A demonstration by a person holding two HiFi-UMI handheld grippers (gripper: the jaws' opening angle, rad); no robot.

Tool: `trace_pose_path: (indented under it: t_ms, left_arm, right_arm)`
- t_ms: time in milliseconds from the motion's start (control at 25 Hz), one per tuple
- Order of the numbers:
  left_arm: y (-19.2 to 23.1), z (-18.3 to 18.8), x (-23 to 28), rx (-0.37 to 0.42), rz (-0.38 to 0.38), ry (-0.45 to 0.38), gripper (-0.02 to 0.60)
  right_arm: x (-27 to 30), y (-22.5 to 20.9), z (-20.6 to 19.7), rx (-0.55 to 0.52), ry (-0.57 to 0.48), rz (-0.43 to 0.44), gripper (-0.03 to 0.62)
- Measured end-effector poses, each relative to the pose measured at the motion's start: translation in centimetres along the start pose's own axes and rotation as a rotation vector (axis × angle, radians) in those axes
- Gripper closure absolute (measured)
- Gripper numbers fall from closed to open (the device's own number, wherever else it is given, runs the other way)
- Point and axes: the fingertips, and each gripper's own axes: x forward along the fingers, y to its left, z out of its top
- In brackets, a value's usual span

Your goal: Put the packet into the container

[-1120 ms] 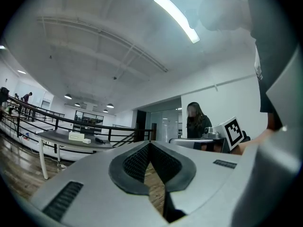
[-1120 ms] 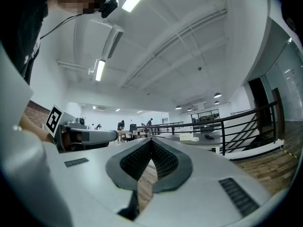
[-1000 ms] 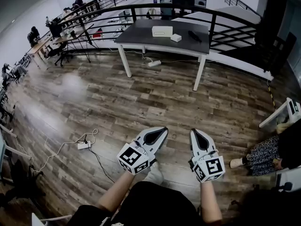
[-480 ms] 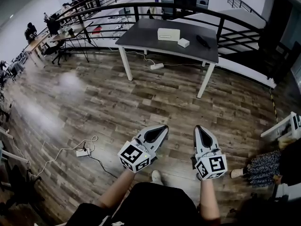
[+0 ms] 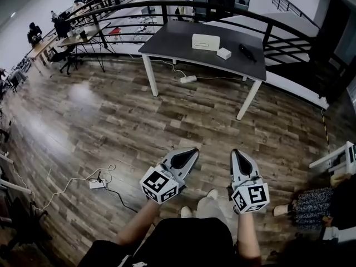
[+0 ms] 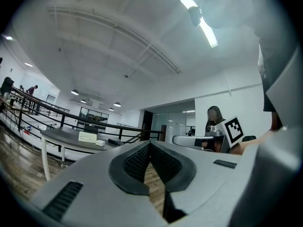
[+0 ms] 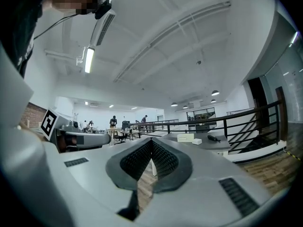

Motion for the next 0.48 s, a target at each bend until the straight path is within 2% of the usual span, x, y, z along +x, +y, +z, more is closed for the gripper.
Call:
trace_pose_path:
  t_ms: [240,480]
  left_arm:
    - [3.5,-0.4,1.7,-0.013,0.025,0.013,0.576]
    - [7.3,-0.6,5.8,-0.018,0.041,0.025,0.577]
  right_arm:
    - [3.8,-1.3,-0.5,0.011,0.019,0.021,0.591]
    - [8.6,-4.8,-0.9,0.015,0.027,0.037,0.591]
